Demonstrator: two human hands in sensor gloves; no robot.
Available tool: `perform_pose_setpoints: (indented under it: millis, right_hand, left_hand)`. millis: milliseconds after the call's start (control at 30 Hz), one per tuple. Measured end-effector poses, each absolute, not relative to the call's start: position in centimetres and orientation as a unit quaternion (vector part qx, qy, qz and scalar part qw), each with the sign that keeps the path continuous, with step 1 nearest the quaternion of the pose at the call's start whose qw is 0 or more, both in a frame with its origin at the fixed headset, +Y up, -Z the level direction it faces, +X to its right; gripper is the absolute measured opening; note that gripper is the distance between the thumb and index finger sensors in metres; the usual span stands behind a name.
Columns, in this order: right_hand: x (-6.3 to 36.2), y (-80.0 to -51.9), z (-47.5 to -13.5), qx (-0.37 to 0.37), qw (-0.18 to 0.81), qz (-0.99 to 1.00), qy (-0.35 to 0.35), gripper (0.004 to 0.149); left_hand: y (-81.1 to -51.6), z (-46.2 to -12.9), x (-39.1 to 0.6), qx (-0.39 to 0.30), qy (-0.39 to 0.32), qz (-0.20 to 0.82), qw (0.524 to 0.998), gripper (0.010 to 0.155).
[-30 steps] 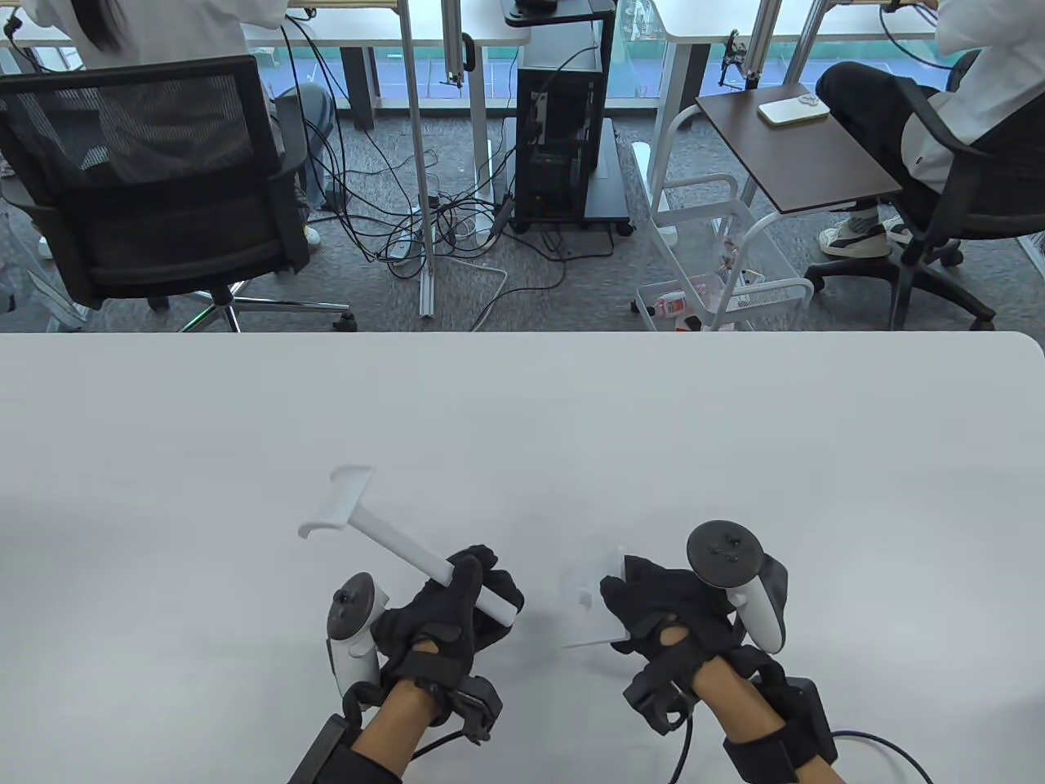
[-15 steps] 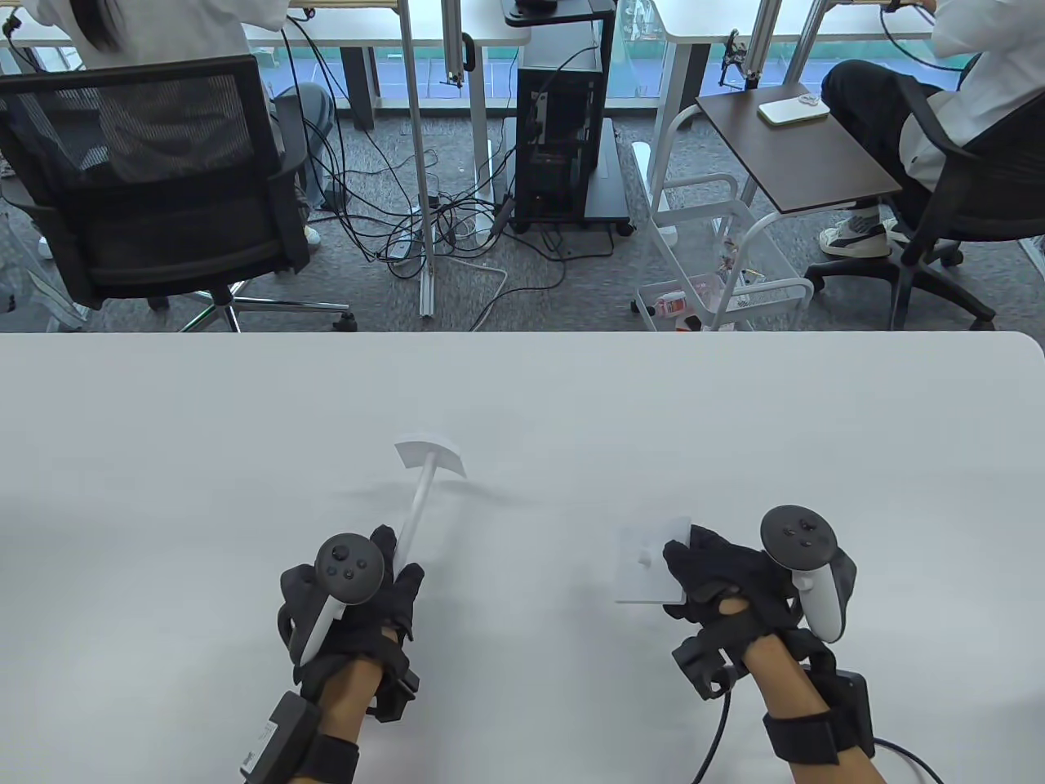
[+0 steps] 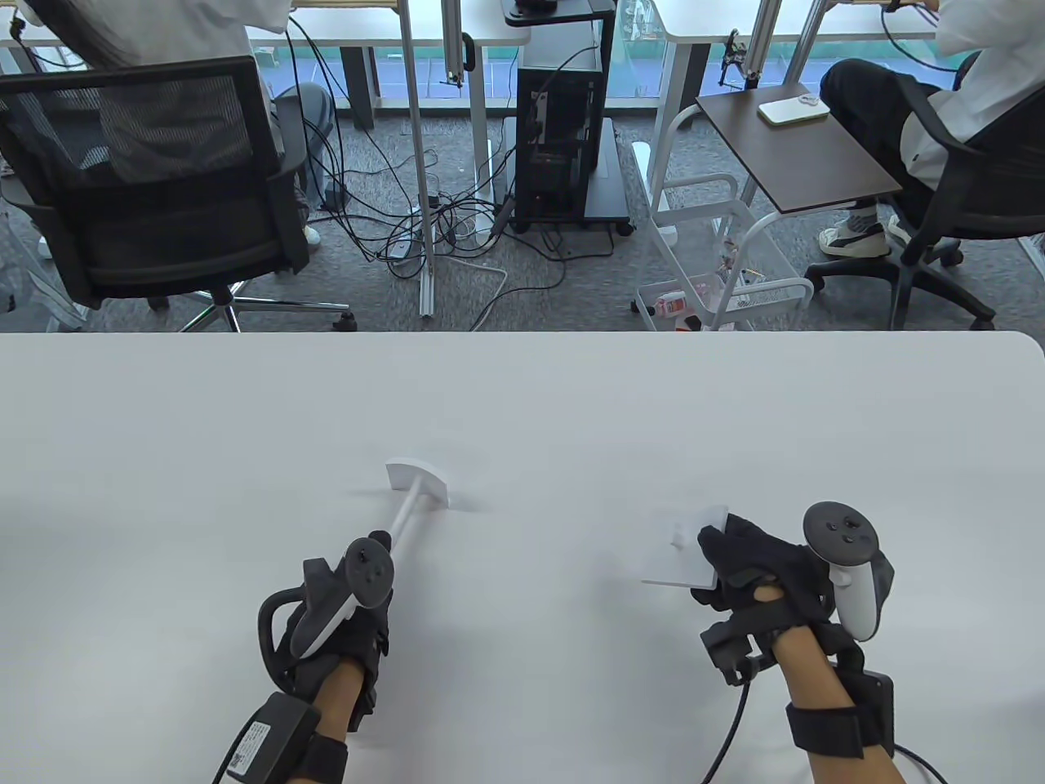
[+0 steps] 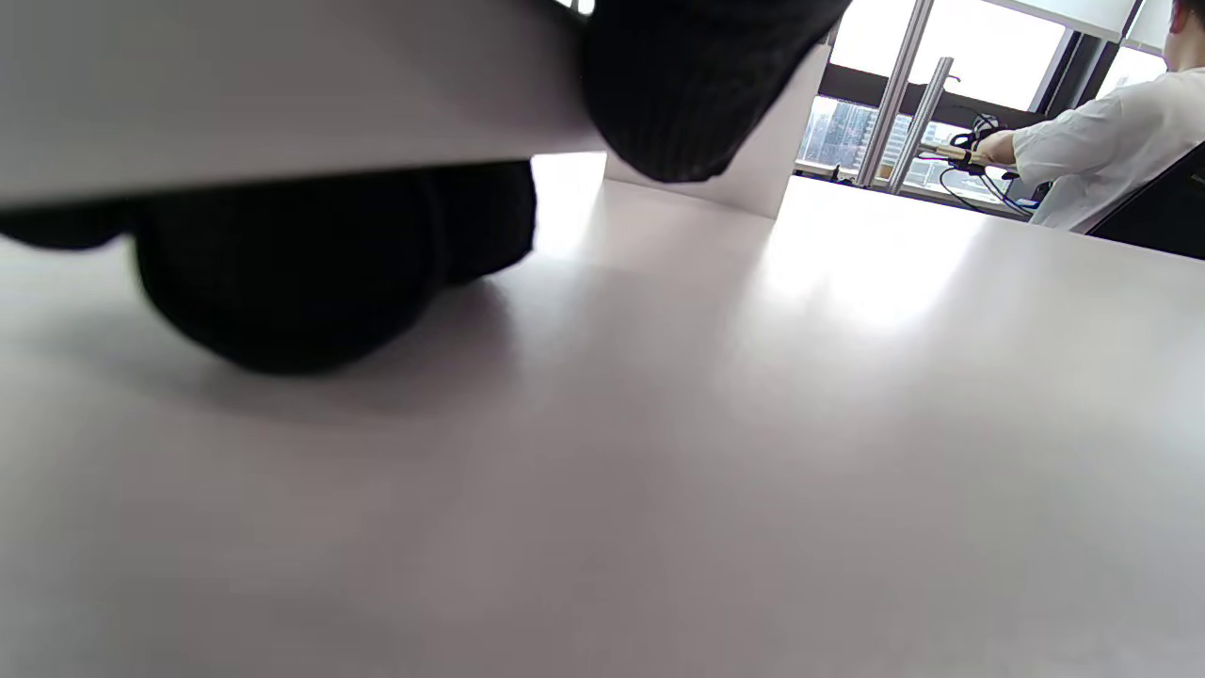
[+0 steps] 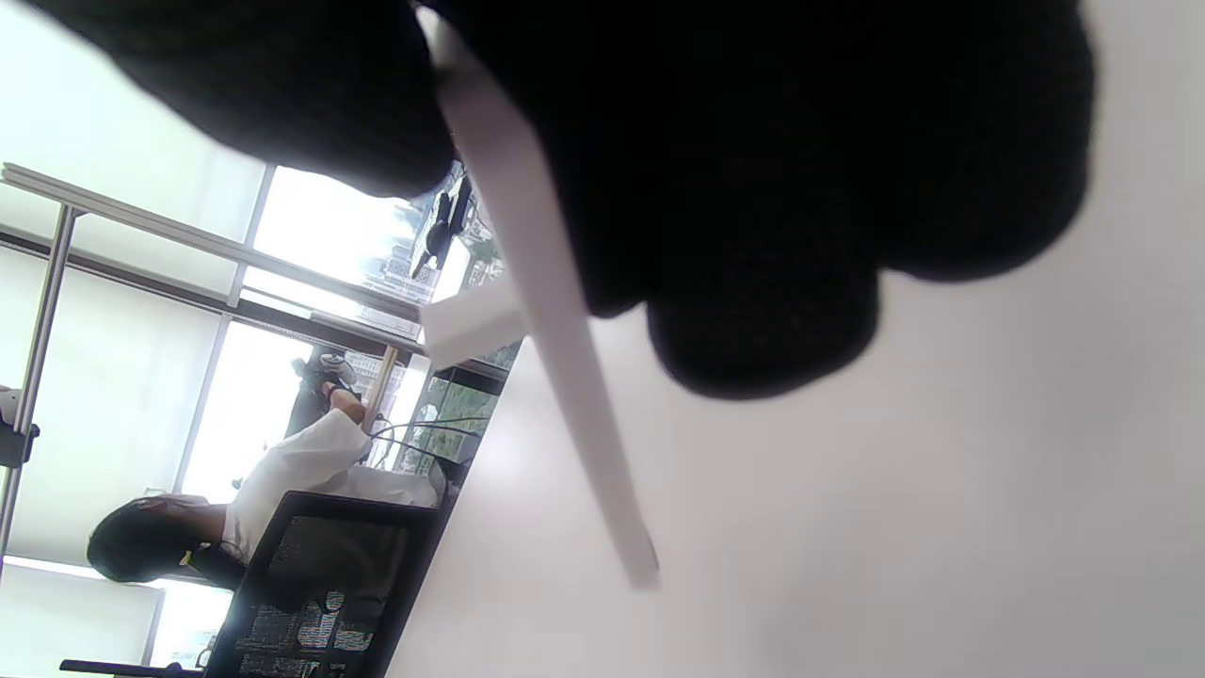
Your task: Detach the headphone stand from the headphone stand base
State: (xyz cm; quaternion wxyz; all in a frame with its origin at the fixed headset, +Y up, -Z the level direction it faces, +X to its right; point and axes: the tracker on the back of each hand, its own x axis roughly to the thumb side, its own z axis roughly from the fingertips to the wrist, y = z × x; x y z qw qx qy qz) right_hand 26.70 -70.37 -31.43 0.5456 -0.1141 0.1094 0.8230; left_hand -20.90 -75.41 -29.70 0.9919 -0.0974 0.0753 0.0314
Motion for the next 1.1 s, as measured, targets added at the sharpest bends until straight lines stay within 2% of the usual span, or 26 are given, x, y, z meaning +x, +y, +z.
perform_pose_setpoints:
  millis: [333, 567, 833, 1100]
  right_hand:
    - [29.2, -70.2, -31.6, -0.146, 0.541, 0.823, 0.096, 0.054]
    - [30.7, -70.5, -31.9, -0.189, 0.468, 0.858, 0.098, 0.053]
    - [32.7, -72.4, -32.4, -0.254, 0.385, 0.88, 0.113, 0.053]
    - [34.7, -74.2, -32.4, -0.325, 0.346, 0.872, 0.12, 0.055]
  left_hand:
    - [-75.5, -29.7, -20.6, -0.107, 0.084, -0.007, 0.991, 0.064]
    - [-75.4, -29.6, -20.6, -0.11, 0.089, -0.013, 0.99, 0.064]
    - [-75.4, -29.6, -20.5, -0.107, 0.093, -0.014, 0.99, 0.063]
    - [-74.7, -29.4, -19.7, -0.084, 0.088, -0.049, 0.991, 0.073]
